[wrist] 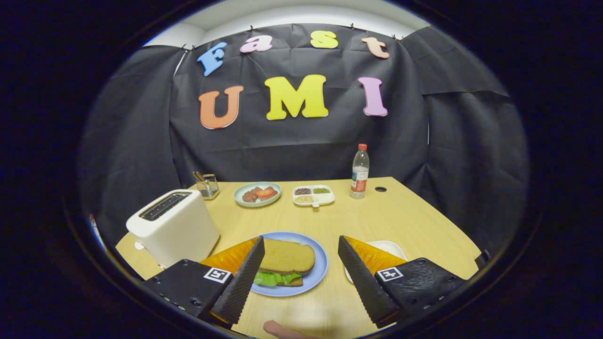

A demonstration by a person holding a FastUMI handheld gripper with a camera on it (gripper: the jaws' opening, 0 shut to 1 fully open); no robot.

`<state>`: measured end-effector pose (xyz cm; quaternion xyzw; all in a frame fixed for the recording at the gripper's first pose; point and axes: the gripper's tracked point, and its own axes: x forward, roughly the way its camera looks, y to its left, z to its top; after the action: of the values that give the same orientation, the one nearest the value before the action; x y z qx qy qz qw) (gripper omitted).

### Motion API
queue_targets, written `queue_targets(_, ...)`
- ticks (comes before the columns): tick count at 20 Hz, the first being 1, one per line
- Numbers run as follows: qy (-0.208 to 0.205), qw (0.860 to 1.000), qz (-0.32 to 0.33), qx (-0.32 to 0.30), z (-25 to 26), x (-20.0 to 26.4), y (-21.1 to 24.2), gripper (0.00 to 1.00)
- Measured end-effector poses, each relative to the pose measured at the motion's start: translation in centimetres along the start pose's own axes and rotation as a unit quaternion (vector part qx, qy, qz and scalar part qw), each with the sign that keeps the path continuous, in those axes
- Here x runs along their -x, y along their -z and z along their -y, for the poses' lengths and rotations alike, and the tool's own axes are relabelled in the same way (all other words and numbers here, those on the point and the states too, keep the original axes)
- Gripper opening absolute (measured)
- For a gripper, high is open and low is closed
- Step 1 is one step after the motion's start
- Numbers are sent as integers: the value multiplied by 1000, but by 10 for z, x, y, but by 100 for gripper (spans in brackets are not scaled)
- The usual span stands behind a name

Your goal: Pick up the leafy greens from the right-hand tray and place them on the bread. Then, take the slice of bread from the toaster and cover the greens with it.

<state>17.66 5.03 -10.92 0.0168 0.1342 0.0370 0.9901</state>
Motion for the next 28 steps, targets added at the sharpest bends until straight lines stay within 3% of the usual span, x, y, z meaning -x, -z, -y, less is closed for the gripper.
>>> queue_targets(5,9,997,81,19,6,72,-50,96)
queue_targets(9,40,991,124,39,17,121,-73,96)
queue_targets(12,27,990,138,29,13,146,-78,96)
queue_targets(16,2,991,135,-8,18,164,-79,95)
queue_targets(28,-14,986,162,26,17,174,-94,96)
